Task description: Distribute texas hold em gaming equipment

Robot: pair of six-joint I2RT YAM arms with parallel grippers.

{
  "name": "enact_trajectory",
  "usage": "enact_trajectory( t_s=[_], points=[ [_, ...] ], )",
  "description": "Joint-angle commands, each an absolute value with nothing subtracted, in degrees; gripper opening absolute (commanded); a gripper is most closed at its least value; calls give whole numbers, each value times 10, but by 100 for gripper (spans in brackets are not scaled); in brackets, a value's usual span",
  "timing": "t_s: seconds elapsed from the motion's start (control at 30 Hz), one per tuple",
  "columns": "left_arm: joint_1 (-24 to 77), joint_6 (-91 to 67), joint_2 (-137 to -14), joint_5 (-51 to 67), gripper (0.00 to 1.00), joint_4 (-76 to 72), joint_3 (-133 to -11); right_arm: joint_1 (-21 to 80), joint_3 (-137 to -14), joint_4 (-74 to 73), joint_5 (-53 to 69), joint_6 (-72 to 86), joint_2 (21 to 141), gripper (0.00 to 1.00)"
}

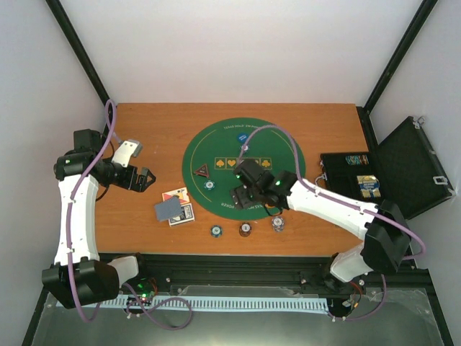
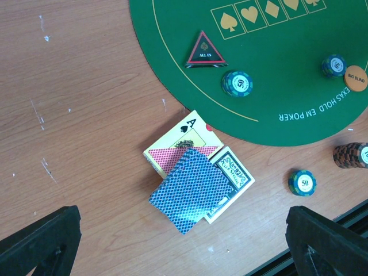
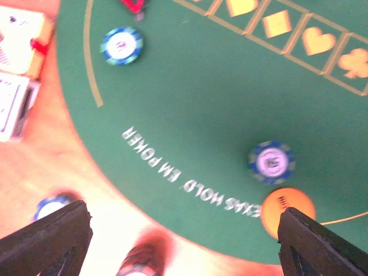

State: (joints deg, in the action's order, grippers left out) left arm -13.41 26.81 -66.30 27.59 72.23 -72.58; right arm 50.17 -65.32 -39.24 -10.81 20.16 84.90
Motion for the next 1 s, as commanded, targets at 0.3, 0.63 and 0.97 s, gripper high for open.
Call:
enact_trajectory(
  t_s=[0.3,0.63,0.97],
  points=[
    [-137,259,-650,278,100,711,-717,610,-573,-392,-81,294,879,86],
    [-137,260,-648,274,100,710,-719,617,-552,-365,-57,295,914,68],
    [-137,262,-647,274,100,711,-721,622,-548,-355,-65,301,923,52]
  ],
)
